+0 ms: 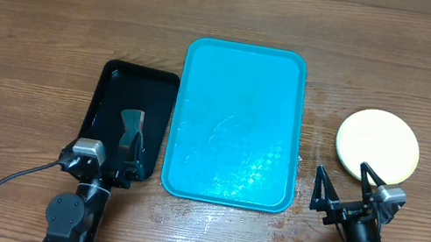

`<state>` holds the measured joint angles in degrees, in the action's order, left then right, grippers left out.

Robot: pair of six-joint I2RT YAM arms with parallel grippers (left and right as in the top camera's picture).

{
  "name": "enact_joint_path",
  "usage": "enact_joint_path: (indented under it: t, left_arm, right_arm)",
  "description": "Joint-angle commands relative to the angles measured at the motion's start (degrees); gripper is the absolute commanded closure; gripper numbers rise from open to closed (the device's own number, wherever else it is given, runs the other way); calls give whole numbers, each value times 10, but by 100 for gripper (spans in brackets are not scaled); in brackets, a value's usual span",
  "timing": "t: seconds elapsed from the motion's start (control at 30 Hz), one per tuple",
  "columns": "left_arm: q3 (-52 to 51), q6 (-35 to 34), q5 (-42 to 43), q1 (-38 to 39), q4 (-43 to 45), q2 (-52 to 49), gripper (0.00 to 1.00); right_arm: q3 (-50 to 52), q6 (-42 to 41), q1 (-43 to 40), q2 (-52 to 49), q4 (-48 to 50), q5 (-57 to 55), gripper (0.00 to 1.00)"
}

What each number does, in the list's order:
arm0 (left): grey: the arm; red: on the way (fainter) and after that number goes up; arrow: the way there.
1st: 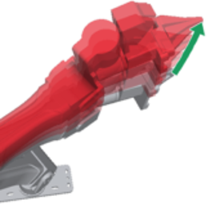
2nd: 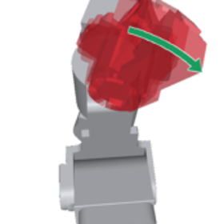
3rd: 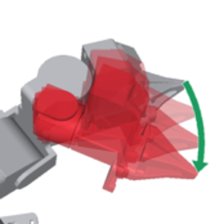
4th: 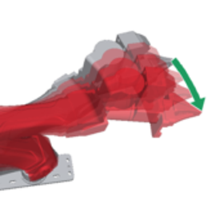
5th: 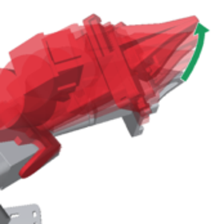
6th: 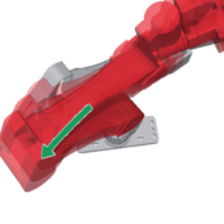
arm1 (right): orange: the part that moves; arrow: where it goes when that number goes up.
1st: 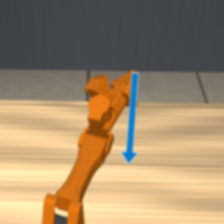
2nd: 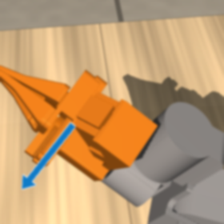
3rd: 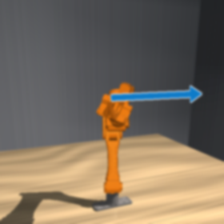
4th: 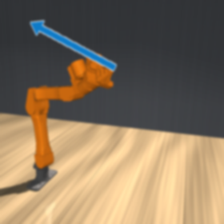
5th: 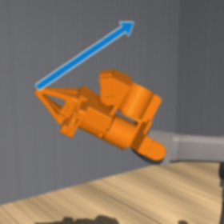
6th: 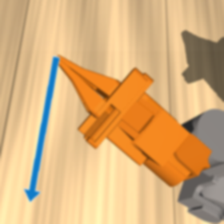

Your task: Clean dirty plates on tray and stack at the side

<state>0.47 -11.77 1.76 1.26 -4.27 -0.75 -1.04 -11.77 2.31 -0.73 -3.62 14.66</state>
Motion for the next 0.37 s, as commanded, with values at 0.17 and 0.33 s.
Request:
enact_joint_path:
  t: [0.17,0.33]
  left_arm:
    - [-2,11,7,2,0,5,0]
    - [-2,11,7,2,0,5,0]
  right_arm:
    - [6,3,3,6,4,0,0]
    - [6,3,3,6,4,0,0]
